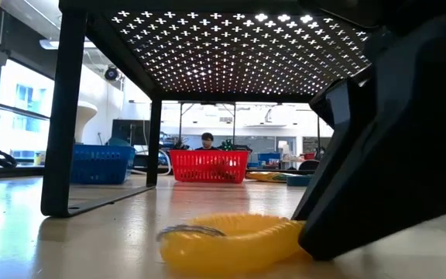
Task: Pick & Place Office Desk Supplies
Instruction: Put he yellow spring keychain into the black bin
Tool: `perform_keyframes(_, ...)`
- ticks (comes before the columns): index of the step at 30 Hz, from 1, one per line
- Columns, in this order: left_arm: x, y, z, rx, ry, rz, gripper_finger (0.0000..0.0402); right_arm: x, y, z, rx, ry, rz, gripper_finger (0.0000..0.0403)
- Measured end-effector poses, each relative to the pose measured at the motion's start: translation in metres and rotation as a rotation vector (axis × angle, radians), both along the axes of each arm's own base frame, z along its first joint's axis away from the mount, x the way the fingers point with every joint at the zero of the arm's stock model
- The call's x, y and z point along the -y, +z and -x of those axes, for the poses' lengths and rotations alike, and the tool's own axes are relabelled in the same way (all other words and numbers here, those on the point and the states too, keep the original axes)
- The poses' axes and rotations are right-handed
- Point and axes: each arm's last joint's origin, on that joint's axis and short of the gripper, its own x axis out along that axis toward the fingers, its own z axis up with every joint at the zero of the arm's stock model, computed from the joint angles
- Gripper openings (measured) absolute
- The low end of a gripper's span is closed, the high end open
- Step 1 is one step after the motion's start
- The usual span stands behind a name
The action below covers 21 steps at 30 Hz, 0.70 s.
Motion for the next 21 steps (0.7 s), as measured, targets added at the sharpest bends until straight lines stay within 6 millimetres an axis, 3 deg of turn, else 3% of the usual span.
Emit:
perform_keyframes(2,0.0,0.0,0.0,0.0,0.0,0.0,0.0161,-0.003,0.001,0.002,0.005,0.01,0.0,0.0016)
perform_keyframes(9,0.001,0.0,0.001,-0.001,-0.003,-0.001,0.0161,-0.016,0.021,0.021,0.018,0.035,-0.006,0.0007)
perform_keyframes(16,0.002,-0.002,0.003,-0.009,-0.012,-0.007,0.0161,-0.041,0.076,0.054,0.208,0.033,-0.002,0.0006)
perform_keyframes(21,0.005,-0.015,0.0,-0.022,-0.012,-0.024,0.0161,-0.058,0.119,0.087,0.361,0.047,-0.005,0.0005)
